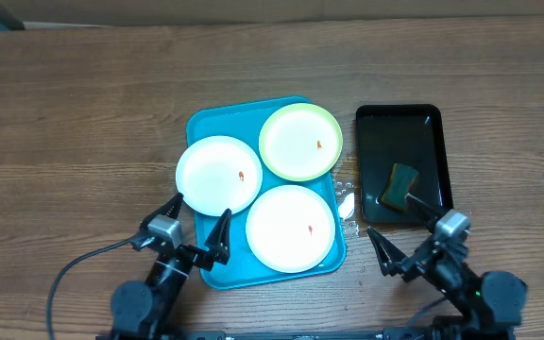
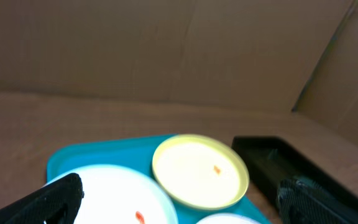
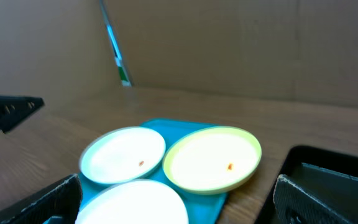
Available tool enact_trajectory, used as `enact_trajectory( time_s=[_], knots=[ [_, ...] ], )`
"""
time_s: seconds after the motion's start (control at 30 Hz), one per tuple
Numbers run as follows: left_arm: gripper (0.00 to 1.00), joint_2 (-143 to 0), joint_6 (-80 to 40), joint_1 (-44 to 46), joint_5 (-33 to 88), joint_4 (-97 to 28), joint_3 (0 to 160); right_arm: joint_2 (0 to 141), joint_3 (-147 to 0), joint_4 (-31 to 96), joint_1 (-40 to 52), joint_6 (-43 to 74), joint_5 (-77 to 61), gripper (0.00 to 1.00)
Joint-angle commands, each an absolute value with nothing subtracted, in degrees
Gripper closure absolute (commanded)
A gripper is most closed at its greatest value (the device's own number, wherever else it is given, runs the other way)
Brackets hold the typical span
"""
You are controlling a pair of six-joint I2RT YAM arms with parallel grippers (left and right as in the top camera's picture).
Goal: Clean dirty plates on tray and stack at the side
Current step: 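Move the right gripper to the sponge in the black tray and grasp it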
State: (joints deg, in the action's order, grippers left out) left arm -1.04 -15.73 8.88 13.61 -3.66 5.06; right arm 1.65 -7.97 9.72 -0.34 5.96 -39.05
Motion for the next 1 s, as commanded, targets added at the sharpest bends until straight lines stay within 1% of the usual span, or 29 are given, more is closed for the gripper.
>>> enact_trajectory(
  time_s=[0.0, 0.17, 0.33, 0.43, 0.53, 0.63, 0.73, 0.8, 0.83, 0.9, 0.97],
  knots=[
    [0.0, -3.07, -15.64, 8.64, 13.41, -8.51, 15.44, 4.36, -18.2, 12.67, -0.01, 8.58, -40.38, 0.0],
    [0.0, -13.15, -14.98, 8.64, 12.93, -20.38, 30.02, 14.72, -32.16, 23.99, -0.01, 8.56, -39.7, 0.0],
    [0.0, -27.68, -15.03, 8.64, 13.13, -35.73, 45.84, 30.5, -48.64, 39.05, -0.01, 8.6, -40.34, 0.0],
    [0.0, -35.77, -15.0, 8.64, 13.04, -43.46, 52.93, 38.87, -56.49, 45.54, -0.01, 8.43, -40.6, 0.0],
    [0.0, -42.46, -15.0, 8.64, 13.19, -48.71, 57.56, 44.42, -59.66, 46.94, -0.01, 11.22, -41.52, 0.0],
    [0.0, -46.65, -15.09, 8.64, 13.91, -51.44, 59.35, 48.25, -59.7, 46.63, -0.01, 13.67, -44.77, 0.0],
    [0.0, -49.1, -16.32, 8.64, 21.28, -51.92, 59.35, 51.86, -59.7, 46.96, -0.01, 13.78, -44.07, 0.0],
    [0.0, -50.39, -16.27, 8.64, 24.93, -52.23, 59.35, 54.87, -59.7, 48.56, -0.01, 13.85, -40.6, 0.0],
    [0.0, -50.96, -16.27, 8.64, 25.5, -52.34, 59.35, 56.55, -59.7, 49.89, -0.01, 14.26, -36.64, 0.0],
    [0.0, -52.05, -16.27, 8.71, 25.54, -52.99, 59.35, 60.84, -59.7, 52.95, 0.3, 18.28, -24.25, 0.01],
    [0.0, -52.99, -16.27, 8.71, 25.54, -53.41, 59.35, 65.06, -59.7, 54.65, 0.78, 20.27, -14.85, 0.04]
  ],
)
